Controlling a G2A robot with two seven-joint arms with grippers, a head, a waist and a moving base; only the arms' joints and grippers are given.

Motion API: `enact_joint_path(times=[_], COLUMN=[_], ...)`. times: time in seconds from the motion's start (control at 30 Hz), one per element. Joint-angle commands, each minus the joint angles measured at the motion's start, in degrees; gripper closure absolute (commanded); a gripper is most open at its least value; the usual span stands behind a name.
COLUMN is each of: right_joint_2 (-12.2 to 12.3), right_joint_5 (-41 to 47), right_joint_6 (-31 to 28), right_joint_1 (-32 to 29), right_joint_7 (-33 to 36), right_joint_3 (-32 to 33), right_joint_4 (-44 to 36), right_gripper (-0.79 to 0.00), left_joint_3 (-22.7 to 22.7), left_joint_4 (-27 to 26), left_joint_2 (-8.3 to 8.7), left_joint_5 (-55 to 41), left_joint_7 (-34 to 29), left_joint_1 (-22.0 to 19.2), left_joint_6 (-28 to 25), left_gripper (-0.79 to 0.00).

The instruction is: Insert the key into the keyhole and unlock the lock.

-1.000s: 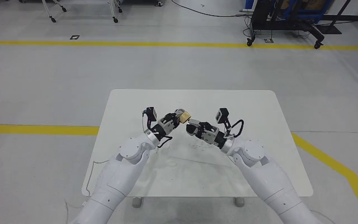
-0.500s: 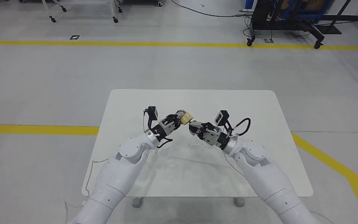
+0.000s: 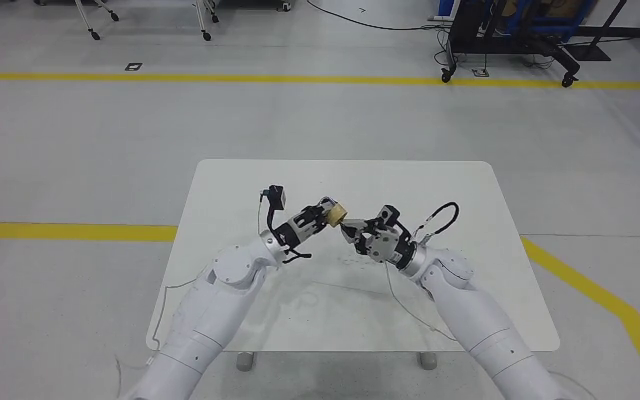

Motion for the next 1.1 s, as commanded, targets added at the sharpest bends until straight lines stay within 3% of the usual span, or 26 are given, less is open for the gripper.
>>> enact_joint_path(times=[0.0, 0.43, 0.47, 0.53, 0.9, 1.07], right_joint_2=[-0.1, -0.4, -0.4, -0.2, 0.8, 2.7], right_joint_5=[0.9, 0.1, -0.9, -3.9, -10.5, -20.2], right_joint_6=[0.9, 1.4, 0.8, -0.7, -4.5, -10.1], right_joint_1=[0.2, 1.0, 1.1, 1.1, -0.5, -2.9], right_joint_7=[0.9, 1.9, 1.7, 0.9, 0.2, -2.8], right_joint_3=[0.0, 0.1, 0.3, 0.4, 3.5, 10.3], right_joint_4=[0.5, 2.3, 2.2, 1.9, -0.7, -4.5], right_gripper=[0.0, -0.003, -0.179, -0.308, -0.348, -0.443], left_joint_3=[-0.4, -1.8, -1.9, -2.0, -2.4, -1.4], left_joint_4=[-0.1, -0.9, -0.8, -0.9, -0.9, -0.5], left_joint_2=[0.08, 0.34, 0.35, 0.37, 0.24, 0.15], left_joint_5=[0.3, 1.8, 1.8, 1.8, 1.1, 2.4], left_joint_7=[0.1, 0.8, 1.0, 1.0, 2.4, 1.3], left_joint_1=[0.1, 0.8, 0.9, 0.9, 1.2, 0.9], left_joint_6=[-0.8, -3.2, -3.1, -3.0, -2.3, -0.7], left_gripper=[0.0, 0.0, 0.0, 0.0, 0.0, 0.0])
